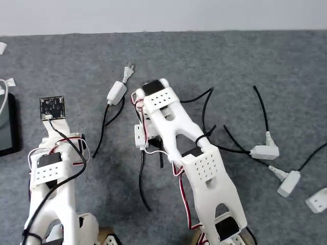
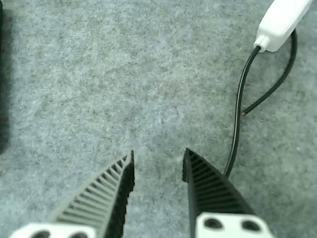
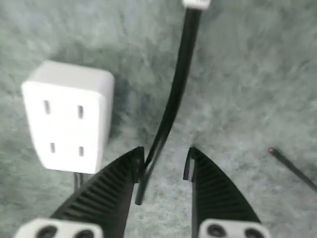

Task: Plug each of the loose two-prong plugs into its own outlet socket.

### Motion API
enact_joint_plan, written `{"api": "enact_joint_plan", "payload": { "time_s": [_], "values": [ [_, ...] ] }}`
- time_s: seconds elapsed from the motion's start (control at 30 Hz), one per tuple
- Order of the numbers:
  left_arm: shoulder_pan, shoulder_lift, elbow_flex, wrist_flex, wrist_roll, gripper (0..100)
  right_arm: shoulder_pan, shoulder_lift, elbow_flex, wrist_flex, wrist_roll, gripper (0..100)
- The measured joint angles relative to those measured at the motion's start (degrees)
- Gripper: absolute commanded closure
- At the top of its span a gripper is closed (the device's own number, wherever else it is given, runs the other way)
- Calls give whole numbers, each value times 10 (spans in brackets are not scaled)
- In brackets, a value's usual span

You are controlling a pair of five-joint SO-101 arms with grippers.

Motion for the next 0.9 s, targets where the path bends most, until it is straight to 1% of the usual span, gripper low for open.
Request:
{"api": "enact_joint_plan", "payload": {
  "time_s": [0.2,0.27,0.43,0.53,0.67,0.9],
  "values": [
    [0,0,0,0,0,848,-21,-34,89,-3,-7,866],
    [0,0,0,0,0,848,-25,-61,137,-23,-9,870],
    [0,0,0,0,0,848,-25,-136,265,-105,-11,962],
    [0,0,0,0,0,848,-25,-167,319,-149,-11,986],
    [0,0,0,0,0,848,-25,-178,339,-167,-11,988],
    [0,0,0,0,0,848,-24,-188,345,-165,-11,989]
  ]
}}
